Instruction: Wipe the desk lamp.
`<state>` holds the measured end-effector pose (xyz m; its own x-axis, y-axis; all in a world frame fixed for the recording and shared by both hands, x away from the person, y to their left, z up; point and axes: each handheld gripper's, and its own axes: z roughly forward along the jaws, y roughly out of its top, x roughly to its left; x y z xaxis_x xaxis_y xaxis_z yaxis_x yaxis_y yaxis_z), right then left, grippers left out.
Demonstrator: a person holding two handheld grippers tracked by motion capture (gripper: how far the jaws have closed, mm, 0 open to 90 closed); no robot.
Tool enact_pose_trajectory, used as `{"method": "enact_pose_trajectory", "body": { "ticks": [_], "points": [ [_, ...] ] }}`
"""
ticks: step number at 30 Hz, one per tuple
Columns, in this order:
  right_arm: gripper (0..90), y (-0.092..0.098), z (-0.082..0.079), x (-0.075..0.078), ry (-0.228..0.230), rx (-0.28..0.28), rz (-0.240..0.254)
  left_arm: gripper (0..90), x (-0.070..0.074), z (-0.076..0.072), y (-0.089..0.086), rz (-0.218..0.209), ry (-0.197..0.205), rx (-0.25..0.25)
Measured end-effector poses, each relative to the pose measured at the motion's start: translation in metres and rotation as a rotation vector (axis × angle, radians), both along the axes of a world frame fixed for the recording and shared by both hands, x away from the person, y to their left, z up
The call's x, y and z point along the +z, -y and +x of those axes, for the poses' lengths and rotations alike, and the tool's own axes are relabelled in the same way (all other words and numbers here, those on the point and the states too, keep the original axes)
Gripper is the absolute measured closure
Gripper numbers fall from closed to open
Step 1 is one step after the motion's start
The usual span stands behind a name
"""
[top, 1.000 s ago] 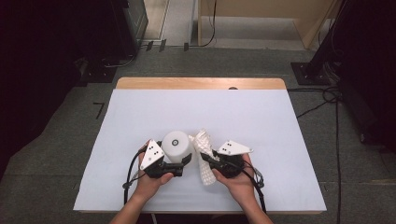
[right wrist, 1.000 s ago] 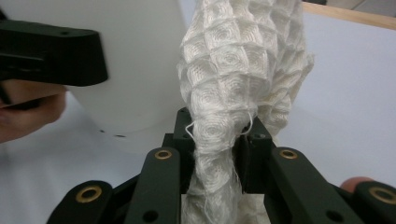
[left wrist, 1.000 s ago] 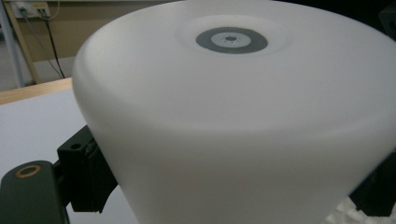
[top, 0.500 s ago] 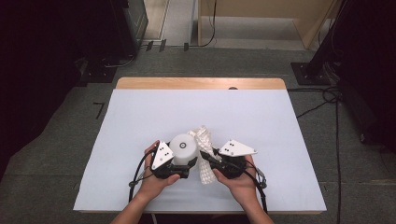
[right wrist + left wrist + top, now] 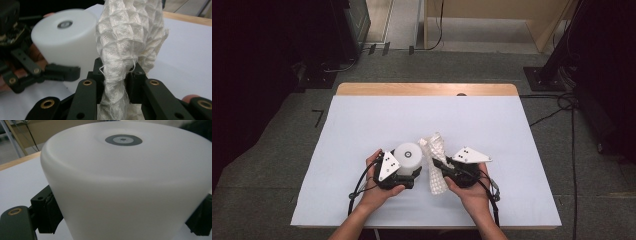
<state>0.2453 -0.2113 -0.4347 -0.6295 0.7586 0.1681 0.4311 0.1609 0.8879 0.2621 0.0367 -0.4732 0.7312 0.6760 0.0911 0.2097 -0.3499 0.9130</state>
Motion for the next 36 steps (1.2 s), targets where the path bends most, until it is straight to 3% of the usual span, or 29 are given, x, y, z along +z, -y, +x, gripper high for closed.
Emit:
{"method": "enact_pose_trajectory", "body": {
  "ticks": [4,8,14,17,20,27,32,36],
  "points": [
    [72.8,0.005,0.000,0.001,0.003,-0.017,-0.002,8.4,-0.002,0.001,-0.002,-0.001,-0.016,-0.005],
    [72.7,0.005,0.001,-0.001,-0.002,-0.016,-0.008,7.0,-0.003,0.003,-0.011,-0.044,-0.058,0.021],
    [72.7,0.006,0.003,-0.005,-0.002,-0.014,-0.017,2.0,-0.004,-0.009,-0.004,-0.070,-0.057,0.139],
    [72.7,0.007,0.005,-0.006,-0.010,-0.020,-0.013,2.9,-0.008,-0.015,0.011,-0.013,-0.045,0.249],
    [72.7,0.008,0.005,-0.007,-0.010,-0.023,-0.017,6.2,-0.008,-0.022,0.019,0.018,-0.015,0.304],
    [72.7,0.005,0.005,-0.009,-0.019,-0.011,-0.023,8.4,-0.003,-0.015,0.007,-0.044,-0.058,0.221],
    [72.7,-0.007,0.003,-0.014,-0.032,0.030,-0.044,8.4,0.013,-0.010,-0.010,-0.120,-0.022,0.152],
    [72.7,-0.020,0.002,-0.021,-0.052,0.072,-0.060,8.4,0.022,-0.006,-0.021,-0.194,-0.053,0.115]
  ]
}}
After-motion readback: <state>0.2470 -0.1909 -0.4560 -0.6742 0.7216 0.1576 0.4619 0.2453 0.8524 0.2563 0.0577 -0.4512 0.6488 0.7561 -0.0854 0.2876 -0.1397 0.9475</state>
